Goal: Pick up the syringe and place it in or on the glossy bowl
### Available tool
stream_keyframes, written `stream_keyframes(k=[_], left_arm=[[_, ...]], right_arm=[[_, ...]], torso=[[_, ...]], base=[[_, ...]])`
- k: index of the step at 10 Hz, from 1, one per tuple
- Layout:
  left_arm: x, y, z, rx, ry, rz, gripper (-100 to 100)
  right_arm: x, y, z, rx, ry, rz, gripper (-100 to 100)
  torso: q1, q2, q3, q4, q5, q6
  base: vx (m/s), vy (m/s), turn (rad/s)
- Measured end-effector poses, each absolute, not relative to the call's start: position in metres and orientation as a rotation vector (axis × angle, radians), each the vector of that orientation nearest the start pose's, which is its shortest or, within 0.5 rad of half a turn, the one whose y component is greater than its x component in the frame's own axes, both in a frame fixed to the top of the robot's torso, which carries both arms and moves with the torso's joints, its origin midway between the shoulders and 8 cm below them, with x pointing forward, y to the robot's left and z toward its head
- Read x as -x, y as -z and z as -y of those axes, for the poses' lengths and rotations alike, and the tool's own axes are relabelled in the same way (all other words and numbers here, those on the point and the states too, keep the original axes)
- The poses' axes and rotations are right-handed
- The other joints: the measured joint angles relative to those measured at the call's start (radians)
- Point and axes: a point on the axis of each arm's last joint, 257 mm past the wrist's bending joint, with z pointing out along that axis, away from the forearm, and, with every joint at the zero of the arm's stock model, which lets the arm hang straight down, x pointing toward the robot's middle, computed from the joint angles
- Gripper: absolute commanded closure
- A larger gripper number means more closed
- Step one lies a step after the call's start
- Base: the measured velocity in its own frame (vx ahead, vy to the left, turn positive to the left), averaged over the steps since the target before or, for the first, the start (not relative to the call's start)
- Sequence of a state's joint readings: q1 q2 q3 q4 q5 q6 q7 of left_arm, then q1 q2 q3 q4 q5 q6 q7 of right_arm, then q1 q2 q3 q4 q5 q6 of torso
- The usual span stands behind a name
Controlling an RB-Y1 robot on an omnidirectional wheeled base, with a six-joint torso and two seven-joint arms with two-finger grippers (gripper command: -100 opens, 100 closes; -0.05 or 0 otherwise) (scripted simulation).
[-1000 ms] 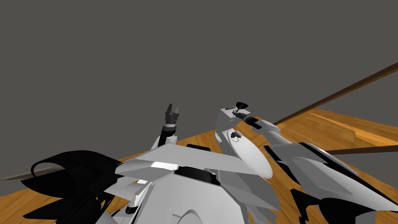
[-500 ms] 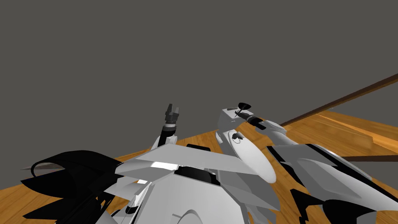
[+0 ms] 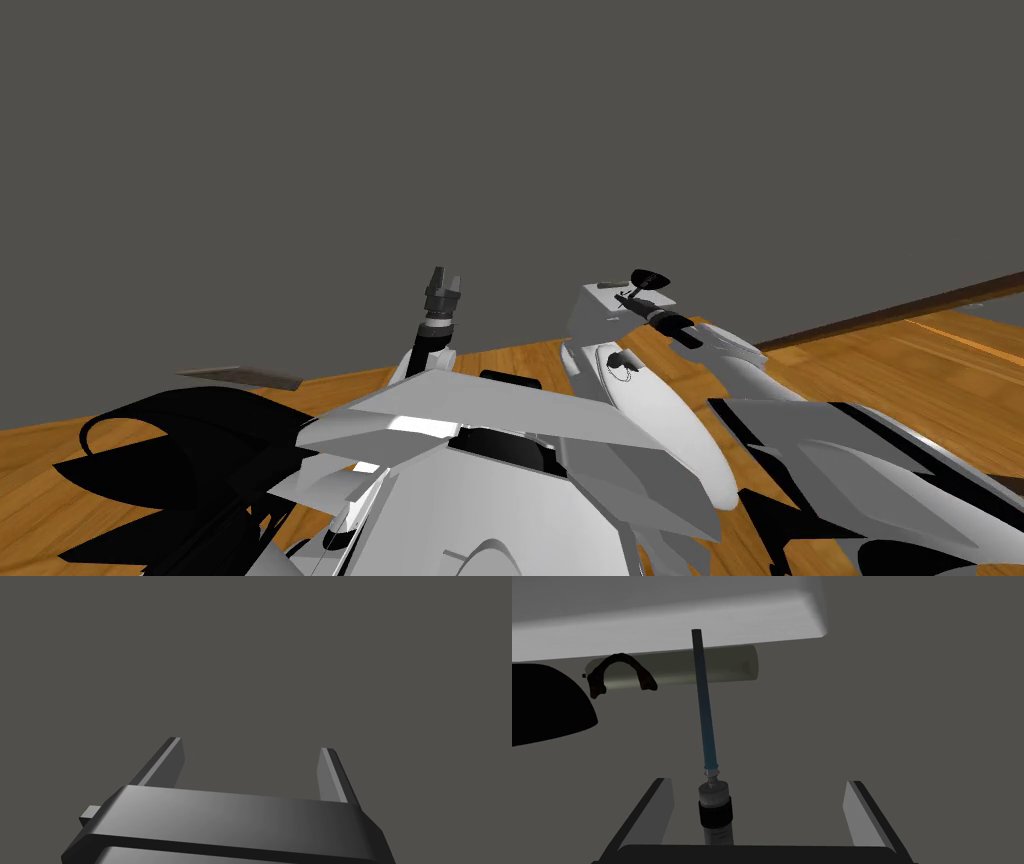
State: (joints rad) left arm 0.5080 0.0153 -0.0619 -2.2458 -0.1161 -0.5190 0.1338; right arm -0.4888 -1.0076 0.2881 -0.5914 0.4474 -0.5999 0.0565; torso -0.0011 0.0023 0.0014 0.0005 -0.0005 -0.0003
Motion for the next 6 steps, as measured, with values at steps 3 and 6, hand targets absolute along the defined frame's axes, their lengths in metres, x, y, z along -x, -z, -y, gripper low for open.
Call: stream_keyframes(k=[3,6], left_arm=[[-0.351,-0.008,-0.244,0.653,1.411,-0.682,0],[-0.351,-0.008,-0.244,0.653,1.411,-0.682,0]], right_arm=[[-0.560,0.180,0.596,-0.076,-0.084,-1.793,-100],[-0.532,0.176,0.629,-0.136,-0.049,-1.774,-100]], torso=[[0.000,-0.001,0.000,0.000,0.000,0.000],[0.000,0.001,0.000,0.000,0.000,0.000]], base=[[-0.027,-0.007,0.202],[-0.036,0.003,0.223]])
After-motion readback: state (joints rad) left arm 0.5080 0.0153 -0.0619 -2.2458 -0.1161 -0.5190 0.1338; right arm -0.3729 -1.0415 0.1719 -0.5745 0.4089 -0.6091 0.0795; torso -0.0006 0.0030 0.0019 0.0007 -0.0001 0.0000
